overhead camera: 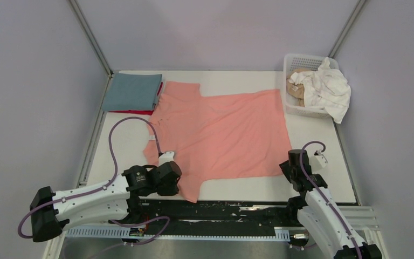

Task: Fold and stack the t-shirts
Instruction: Grab the side of the flattened tshirt closest away from the robot with both arms

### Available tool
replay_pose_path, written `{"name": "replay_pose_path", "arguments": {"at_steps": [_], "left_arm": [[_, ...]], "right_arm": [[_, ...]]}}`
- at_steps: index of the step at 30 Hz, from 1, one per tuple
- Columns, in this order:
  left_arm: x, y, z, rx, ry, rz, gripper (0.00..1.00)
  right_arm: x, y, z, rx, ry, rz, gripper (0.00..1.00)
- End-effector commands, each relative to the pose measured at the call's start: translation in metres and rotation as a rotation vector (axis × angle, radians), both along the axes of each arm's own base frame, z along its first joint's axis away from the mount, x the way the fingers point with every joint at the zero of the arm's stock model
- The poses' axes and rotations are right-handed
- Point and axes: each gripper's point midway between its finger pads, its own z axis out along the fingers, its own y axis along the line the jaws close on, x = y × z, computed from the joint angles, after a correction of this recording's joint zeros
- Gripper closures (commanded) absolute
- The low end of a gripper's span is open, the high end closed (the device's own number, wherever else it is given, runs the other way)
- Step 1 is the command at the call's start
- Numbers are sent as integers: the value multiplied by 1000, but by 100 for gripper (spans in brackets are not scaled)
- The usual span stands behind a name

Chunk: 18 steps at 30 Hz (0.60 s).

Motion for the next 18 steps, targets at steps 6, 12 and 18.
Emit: {"name": "replay_pose_path", "arguments": {"at_steps": [6, 12, 18], "left_arm": [[12, -5, 22, -29, -70, -1, 100], [-6, 0, 23, -27, 12, -31, 100], [-36, -10, 30, -99, 148, -111, 100]], "right_arm": [[9, -6, 1, -37, -40, -5, 100], [2, -7, 47, -21, -108, -13, 100], [-9, 11, 98, 101, -211, 32, 100]]}}
